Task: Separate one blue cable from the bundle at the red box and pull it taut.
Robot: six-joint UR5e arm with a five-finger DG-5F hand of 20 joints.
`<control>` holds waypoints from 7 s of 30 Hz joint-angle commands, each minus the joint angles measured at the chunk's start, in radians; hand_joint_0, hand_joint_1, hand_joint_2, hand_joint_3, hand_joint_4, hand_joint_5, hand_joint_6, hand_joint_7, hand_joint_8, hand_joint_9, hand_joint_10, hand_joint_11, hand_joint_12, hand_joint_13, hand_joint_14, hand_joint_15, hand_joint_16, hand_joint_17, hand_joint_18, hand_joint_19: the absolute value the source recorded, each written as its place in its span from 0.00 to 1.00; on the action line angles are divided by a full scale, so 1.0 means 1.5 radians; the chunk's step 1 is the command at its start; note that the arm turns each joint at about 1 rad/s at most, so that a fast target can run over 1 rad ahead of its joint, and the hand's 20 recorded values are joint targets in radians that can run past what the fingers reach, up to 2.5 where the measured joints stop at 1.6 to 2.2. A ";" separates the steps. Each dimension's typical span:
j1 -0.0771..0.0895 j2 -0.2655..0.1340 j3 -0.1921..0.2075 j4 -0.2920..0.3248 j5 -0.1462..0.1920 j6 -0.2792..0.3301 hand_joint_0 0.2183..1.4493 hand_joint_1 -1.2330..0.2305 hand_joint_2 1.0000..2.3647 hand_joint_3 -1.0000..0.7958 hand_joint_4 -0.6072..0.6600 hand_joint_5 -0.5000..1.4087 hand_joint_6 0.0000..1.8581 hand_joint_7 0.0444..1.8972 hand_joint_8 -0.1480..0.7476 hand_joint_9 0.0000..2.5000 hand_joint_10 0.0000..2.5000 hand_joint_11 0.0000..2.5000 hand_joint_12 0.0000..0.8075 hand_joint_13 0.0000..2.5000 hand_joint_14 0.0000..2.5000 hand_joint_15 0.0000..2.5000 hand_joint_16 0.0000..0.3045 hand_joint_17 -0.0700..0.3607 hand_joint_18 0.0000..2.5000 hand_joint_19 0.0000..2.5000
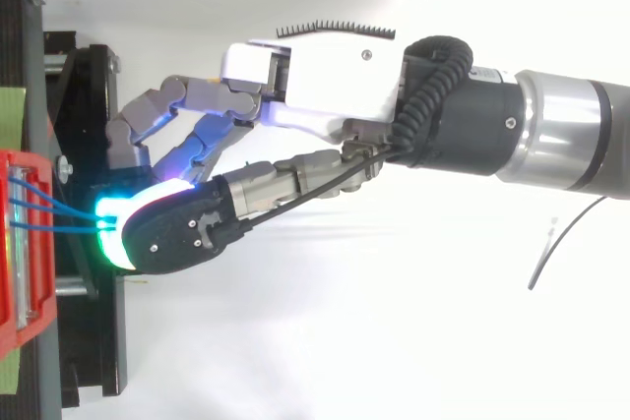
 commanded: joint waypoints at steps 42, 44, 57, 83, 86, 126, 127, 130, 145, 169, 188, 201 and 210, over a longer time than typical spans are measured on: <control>-0.004 0.000 0.002 -0.011 0.001 0.001 0.35 0.30 0.01 0.37 0.58 0.17 0.46 0.58 0.53 0.35 0.01 0.29 0.48 0.29 0.01 0.16 0.16 0.42 0.29 0.24; -0.004 0.000 0.003 -0.011 0.001 0.001 0.37 0.30 0.00 0.31 0.58 0.16 0.47 0.57 0.52 0.35 0.01 0.29 0.48 0.29 0.01 0.16 0.16 0.41 0.29 0.23; -0.005 0.000 0.005 -0.020 0.000 0.002 0.26 0.51 0.00 0.28 0.61 0.17 0.46 0.55 0.54 0.36 0.01 0.28 0.49 0.29 0.01 0.16 0.17 0.43 0.30 0.23; -0.009 0.000 0.016 -0.026 -0.005 0.000 0.30 0.55 0.00 0.28 0.60 0.17 0.44 0.53 0.53 0.35 0.01 0.28 0.48 0.28 0.01 0.16 0.16 0.42 0.30 0.25; -0.010 0.000 0.016 -0.026 -0.005 0.000 0.31 0.54 0.00 0.28 0.60 0.17 0.44 0.53 0.53 0.35 0.01 0.28 0.48 0.28 0.01 0.16 0.16 0.42 0.30 0.24; -0.006 0.000 0.015 -0.045 -0.005 0.001 0.37 0.29 0.00 0.28 0.54 0.17 0.45 0.53 0.49 0.37 0.01 0.31 0.45 0.30 0.01 0.16 0.15 0.40 0.30 0.23; -0.006 0.000 0.015 -0.045 -0.005 0.001 0.36 0.30 0.00 0.28 0.54 0.17 0.45 0.53 0.49 0.37 0.01 0.31 0.45 0.30 0.01 0.16 0.15 0.40 0.30 0.24; -0.006 0.000 0.015 -0.045 -0.005 0.000 0.30 0.34 0.00 0.28 0.56 0.18 0.45 0.54 0.50 0.38 0.01 0.31 0.45 0.31 0.01 0.16 0.15 0.40 0.31 0.24; -0.006 0.000 0.015 -0.045 -0.005 0.000 0.23 0.48 0.00 0.28 0.58 0.18 0.45 0.53 0.53 0.40 0.01 0.30 0.48 0.32 0.01 0.16 0.17 0.43 0.33 0.24; -0.009 0.000 0.015 -0.046 -0.009 0.001 0.38 0.26 0.00 0.28 0.55 0.17 0.46 0.55 0.50 0.36 0.01 0.31 0.45 0.30 0.01 0.16 0.15 0.41 0.31 0.23; -0.010 0.000 0.015 -0.049 -0.012 0.001 0.32 0.35 0.01 0.40 0.54 0.18 0.44 0.58 0.51 0.39 0.01 0.31 0.46 0.31 0.01 0.17 0.16 0.41 0.31 0.26; -0.012 0.000 0.017 -0.053 -0.013 0.000 0.46 0.23 0.00 0.29 0.43 0.16 0.49 0.62 0.50 0.38 0.01 0.32 0.45 0.30 0.01 0.16 0.15 0.41 0.32 0.23; -0.015 0.000 0.015 -0.057 -0.018 0.001 0.40 0.26 0.00 0.28 0.49 0.17 0.48 0.61 0.49 0.38 0.01 0.32 0.44 0.31 0.01 0.16 0.15 0.40 0.32 0.23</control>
